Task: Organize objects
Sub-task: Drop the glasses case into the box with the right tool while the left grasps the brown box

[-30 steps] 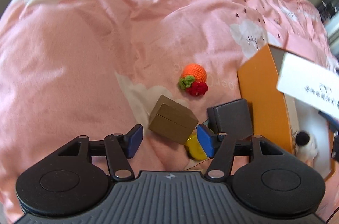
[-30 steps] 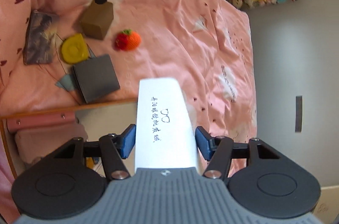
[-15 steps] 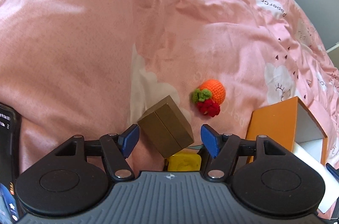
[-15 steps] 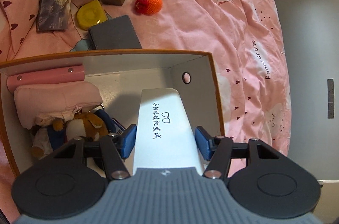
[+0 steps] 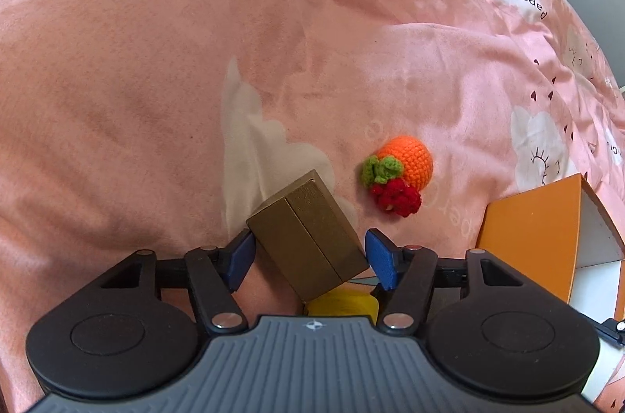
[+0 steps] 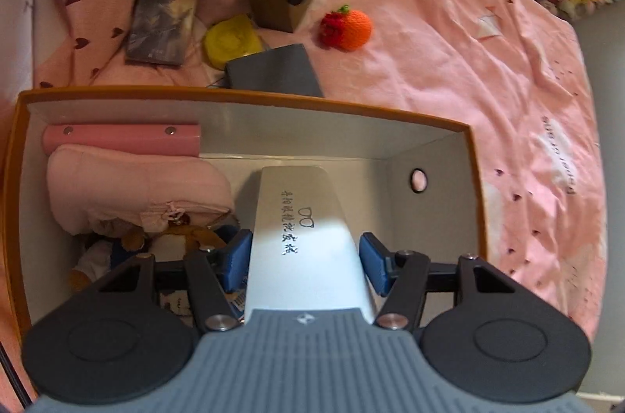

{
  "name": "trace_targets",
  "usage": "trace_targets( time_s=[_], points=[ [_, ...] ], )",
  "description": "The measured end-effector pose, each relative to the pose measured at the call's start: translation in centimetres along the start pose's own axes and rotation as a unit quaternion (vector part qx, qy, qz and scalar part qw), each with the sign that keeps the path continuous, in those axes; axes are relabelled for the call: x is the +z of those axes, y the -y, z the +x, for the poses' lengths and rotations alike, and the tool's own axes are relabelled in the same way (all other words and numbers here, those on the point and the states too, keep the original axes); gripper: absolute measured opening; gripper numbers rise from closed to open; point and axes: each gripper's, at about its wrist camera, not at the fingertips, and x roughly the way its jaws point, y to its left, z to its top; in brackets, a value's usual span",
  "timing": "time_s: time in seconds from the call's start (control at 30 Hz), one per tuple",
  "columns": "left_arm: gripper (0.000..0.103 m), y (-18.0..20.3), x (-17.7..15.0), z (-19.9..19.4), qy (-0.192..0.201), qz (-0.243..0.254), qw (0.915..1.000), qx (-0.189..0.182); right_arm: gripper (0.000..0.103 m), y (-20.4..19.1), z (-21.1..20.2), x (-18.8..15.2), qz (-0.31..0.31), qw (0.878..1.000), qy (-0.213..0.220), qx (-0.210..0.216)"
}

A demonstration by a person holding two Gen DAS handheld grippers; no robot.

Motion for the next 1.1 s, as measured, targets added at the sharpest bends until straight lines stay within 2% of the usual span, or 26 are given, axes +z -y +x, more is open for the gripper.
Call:
trace_targets(
  time_s=[0.1, 0.4, 0.7, 0.8, 0.9, 0.93, 1.0, 1.03, 1.1],
  points=[
    [0.070, 0.0, 0.0, 0.0, 0.005, 0.005, 1.0000, -0.001, 0.061, 0.9, 0.6, -0.5, -0.006, 1.000, 0.002, 0.024],
    [0.070, 0.4, 0.3, 0.0, 0.007, 0.021, 0.9997, 0.000, 0.061, 2.5, 4.0, -1.2, -0.038, 0.994, -0.031, 0.094],
    [0.070, 0.5, 0.4, 0.8, -0.009, 0.016, 0.9998, 0.000, 0.061, 4.2, 6.6, -1.6, 0.016, 0.987, -0.051, 0.151],
    [0.069, 0.4, 0.4, 0.9, -0.008, 0.015, 0.9998, 0.000, 0.067, 4.6, 6.5, -1.8, 0.036, 0.988, -0.050, 0.144],
    [0.069, 0.5, 0.4, 1.0, -0.010, 0.022, 0.9997, 0.001, 0.067, 5.5, 5.5, -2.3, 0.060, 0.987, -0.037, 0.141],
    [0.068, 0.6, 0.4, 1.0, -0.012, 0.026, 0.9996, 0.001, 0.065, 6.0, 5.1, -2.6, 0.077, 0.987, -0.031, 0.138],
    [0.068, 0.7, 0.4, 0.9, -0.011, 0.036, 0.9993, 0.001, 0.053, 6.9, 4.6, -2.9, 0.110, 0.986, -0.024, 0.121],
    [0.068, 0.8, 0.4, 0.8, -0.010, 0.043, 0.9990, 0.002, 0.044, 7.1, 4.5, -3.0, 0.122, 0.987, -0.024, 0.103],
    [0.068, 1.0, 0.3, 0.7, -0.007, 0.059, 0.9982, 0.003, 0.037, 7.1, 4.5, -2.8, 0.131, 0.990, -0.025, 0.048]
  ],
)
